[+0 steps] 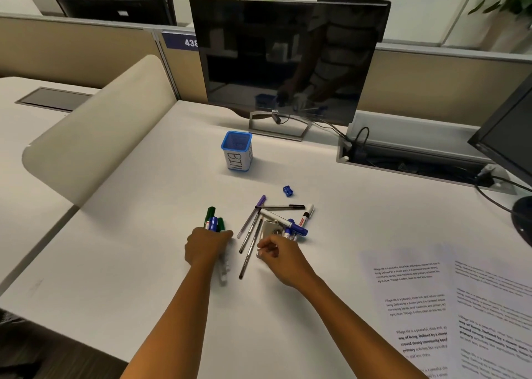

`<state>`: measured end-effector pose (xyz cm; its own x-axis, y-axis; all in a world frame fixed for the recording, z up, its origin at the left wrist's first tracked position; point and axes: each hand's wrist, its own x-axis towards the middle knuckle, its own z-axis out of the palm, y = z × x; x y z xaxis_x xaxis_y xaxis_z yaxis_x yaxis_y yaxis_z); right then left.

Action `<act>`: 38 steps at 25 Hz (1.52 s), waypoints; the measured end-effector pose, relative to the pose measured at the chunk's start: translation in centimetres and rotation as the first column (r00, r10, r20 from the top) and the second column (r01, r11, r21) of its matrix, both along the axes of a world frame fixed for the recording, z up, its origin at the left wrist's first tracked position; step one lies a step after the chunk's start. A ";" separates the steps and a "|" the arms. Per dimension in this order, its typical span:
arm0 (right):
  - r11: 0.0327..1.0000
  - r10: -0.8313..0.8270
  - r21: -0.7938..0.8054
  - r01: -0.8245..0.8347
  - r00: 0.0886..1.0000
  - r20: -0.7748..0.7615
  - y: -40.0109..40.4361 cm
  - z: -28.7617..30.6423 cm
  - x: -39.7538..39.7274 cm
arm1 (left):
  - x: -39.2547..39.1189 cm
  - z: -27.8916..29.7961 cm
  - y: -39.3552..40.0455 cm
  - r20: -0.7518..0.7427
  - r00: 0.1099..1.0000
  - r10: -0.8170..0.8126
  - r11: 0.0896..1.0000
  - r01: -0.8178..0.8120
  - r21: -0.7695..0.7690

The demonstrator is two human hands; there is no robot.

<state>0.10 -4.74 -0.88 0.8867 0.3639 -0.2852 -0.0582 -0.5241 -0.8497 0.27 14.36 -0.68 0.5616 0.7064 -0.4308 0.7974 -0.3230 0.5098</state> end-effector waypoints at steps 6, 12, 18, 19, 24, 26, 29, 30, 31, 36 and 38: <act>1.000 0.017 0.007 -0.018 0.997 0.082 1.2 -0.6 -0.7 | -0.6 -0.9 0.8 0.084 0.996 -0.030 0.997 0.024 0.069; 0.998 0.043 0.040 -0.050 0.987 0.154 3.0 -1.1 -1.3 | -1.2 -1.4 1.1 0.057 0.998 -0.023 0.999 0.025 -0.031; 0.990 0.033 0.139 -0.040 0.998 0.050 4.6 -1.0 -1.6 | -2.2 -1.2 1.3 0.300 0.950 0.090 0.935 0.023 -0.355; 0.988 0.067 0.141 -0.066 0.998 -0.001 4.8 -1.0 -1.5 | -2.5 -0.7 0.9 0.374 0.923 0.088 0.925 0.063 -0.374; 0.940 0.230 0.274 -0.204 0.971 -0.069 7.4 -1.1 -0.8 | -3.3 2.2 -1.5 0.608 0.782 0.138 0.925 0.118 -0.361; 0.940 0.218 0.272 -0.204 0.976 -0.023 8.4 -0.9 -0.3 | -3.6 2.8 -1.9 0.667 0.732 0.138 0.946 0.103 -0.308; 0.954 0.174 0.228 -0.196 0.978 0.112 9.7 -0.5 -0.1 | -3.8 2.8 -1.9 0.711 0.690 0.135 0.955 0.101 -0.279; 0.956 0.138 0.241 -0.169 0.981 0.139 10.2 -0.6 -0.1 | -3.9 2.7 -1.9 0.720 0.679 0.145 0.958 0.087 -0.275; 0.952 0.099 0.273 -0.137 0.984 0.147 10.6 -0.8 -0.2 | -3.9 2.6 -1.9 0.727 0.671 0.147 0.963 0.071 -0.260; 0.886 0.024 0.461 -0.051 0.998 0.064 11.4 -1.3 0.3 | -4.0 2.2 -2.0 0.785 0.618 0.050 0.989 0.079 -0.124; 0.866 0.029 0.498 -0.041 0.999 0.032 11.6 -1.4 0.3 | -4.1 2.1 -1.7 0.802 0.598 0.021 0.991 0.091 -0.094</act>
<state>0.39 6.88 -2.32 0.8747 0.4832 -0.0373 -0.0253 -0.0314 -0.9992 -3.82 12.68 1.38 0.7434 0.6562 0.1294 0.0408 -0.2377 0.9705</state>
